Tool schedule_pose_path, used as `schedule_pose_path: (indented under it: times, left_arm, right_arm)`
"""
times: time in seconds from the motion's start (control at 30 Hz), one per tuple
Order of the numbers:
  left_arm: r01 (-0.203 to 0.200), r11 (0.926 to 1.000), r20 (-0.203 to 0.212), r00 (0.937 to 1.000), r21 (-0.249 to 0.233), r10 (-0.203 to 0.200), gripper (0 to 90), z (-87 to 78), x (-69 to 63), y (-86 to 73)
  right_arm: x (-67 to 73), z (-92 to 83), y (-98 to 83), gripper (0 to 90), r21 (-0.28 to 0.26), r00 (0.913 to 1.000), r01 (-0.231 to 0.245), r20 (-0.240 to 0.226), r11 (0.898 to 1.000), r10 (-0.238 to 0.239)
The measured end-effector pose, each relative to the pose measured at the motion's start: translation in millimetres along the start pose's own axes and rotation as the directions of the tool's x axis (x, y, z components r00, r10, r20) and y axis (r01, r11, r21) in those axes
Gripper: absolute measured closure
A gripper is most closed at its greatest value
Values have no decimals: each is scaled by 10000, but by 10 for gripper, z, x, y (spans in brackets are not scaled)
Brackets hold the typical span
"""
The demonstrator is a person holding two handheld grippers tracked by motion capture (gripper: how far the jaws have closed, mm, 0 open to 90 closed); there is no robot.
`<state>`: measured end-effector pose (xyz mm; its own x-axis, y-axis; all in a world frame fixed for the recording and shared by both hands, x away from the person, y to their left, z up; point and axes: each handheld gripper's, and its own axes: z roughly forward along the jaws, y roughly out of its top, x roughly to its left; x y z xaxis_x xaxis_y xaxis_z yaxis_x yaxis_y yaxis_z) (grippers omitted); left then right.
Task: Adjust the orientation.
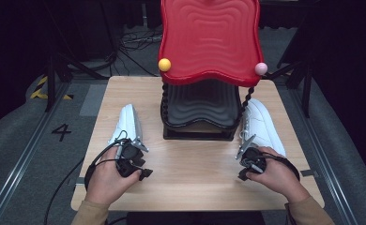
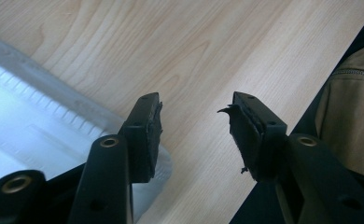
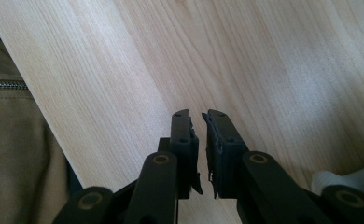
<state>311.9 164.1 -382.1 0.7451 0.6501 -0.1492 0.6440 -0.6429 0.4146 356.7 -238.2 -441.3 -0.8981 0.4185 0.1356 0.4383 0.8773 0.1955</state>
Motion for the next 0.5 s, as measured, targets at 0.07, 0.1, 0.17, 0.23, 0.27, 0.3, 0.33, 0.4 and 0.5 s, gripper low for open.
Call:
schedule_pose_path:
  times: [0.07, 0.1, 0.17, 0.23, 0.27, 0.3, 0.33, 0.4, 0.5]
  left_arm:
    - [108, 9996, -94, 9999, -279, -110, 612, -58, 43, -39]
    - [275, 9989, -130, 9995, -378, -280, 632, -85, 70, -64]
    - [418, 9978, -349, 9984, -519, -436, 706, -116, 118, -109]
    - [556, 9964, -597, 9964, -643, -594, 759, -136, 162, -152]
    - [625, 9956, -654, 9956, -696, -671, 785, -144, 175, -166]
    - [754, 9935, -704, 9942, -851, -815, 802, -157, 209, -191]
    - [798, 9929, -730, 9936, -880, -863, 828, -165, 228, -203]
    - [987, 9904, -937, 9898, -970, -1078, 866, -164, 271, -232]
    - [1208, 9876, -1251, 9832, -1006, -1330, 884, -151, 314, -261]
  right_arm:
    - [5, -7, -7, 832, -6, 10000, -5, -16, 10000, 5]
    - [6, -11, -10, 844, -8, 10000, -11, -38, 10000, 11]
    - [7, -14, -22, 876, -35, 9995, -84, -291, 10000, 83]
    - [11, -18, -28, 887, -32, 9990, -128, -426, 9999, 126]
    - [21, -20, -25, 889, -102, 9985, -202, -520, 9997, 196]
    - [26, -24, -23, 889, -125, 9983, -230, -537, 9997, 223]
    - [24, -33, -21, 889, -97, 9990, -119, -429, 9999, 115]
    - [29, -41, -18, 889, -129, 9992, -58, -390, 9999, 53]
    - [35, -45, -14, 889, -114, 9993, -51, -361, 9999, 46]
